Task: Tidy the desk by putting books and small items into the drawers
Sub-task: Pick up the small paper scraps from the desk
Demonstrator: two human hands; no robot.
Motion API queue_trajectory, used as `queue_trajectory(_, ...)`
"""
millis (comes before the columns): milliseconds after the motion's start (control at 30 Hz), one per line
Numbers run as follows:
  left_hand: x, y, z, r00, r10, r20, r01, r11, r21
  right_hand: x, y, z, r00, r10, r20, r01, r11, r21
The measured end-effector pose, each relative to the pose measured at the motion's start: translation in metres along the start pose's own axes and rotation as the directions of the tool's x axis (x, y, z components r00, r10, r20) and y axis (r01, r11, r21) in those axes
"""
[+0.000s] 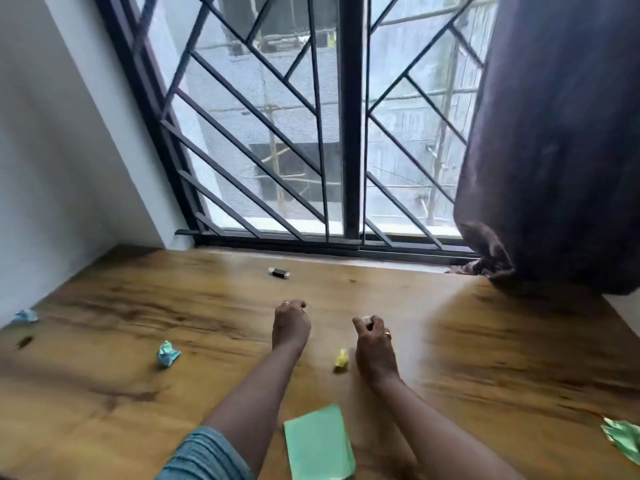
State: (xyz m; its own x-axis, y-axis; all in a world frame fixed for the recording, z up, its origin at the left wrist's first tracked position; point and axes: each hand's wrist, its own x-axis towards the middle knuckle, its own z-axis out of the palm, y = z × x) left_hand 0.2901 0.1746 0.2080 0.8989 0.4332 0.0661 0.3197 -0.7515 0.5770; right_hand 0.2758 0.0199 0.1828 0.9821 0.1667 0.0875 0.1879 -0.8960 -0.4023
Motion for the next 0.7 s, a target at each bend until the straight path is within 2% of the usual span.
queue_trajectory(167,0.087,-0.034,-0.01,0.996,-0.013,0.088,0.002,0.993,0.122,0.051,-0.018,0.023,0.999,0.048,-0.015,-0.048,0.999,0.01)
queue_trajectory(400,0.175,-0.049,0.006,0.973,0.088,0.213,-0.139,0.961,0.239,0.093,-0.004,0.042,0.987,0.142,-0.073,-0.141,0.99,0.018)
queue_trajectory(467,0.188,-0.053,0.018,0.966,0.07,0.248,-0.138,0.953,0.268,0.098,-0.001,0.046,0.988,0.142,-0.058,-0.145,0.988,-0.048)
queue_trajectory(567,0.193,-0.057,0.027,0.975,0.081,0.206,-0.141,0.945,0.295,0.105,0.014,0.061,0.989,0.14,-0.039,-0.143,0.983,-0.115)
queue_trajectory(667,0.185,-0.066,0.033,0.977,0.113,0.183,-0.156,0.958,0.239,0.097,0.01,0.047,0.995,0.099,0.004,-0.098,0.987,-0.127)
queue_trajectory(700,0.182,-0.073,0.037,0.973,0.122,0.198,-0.179,0.937,0.3,0.093,0.009,0.041,0.995,0.1,0.018,-0.097,0.99,-0.106)
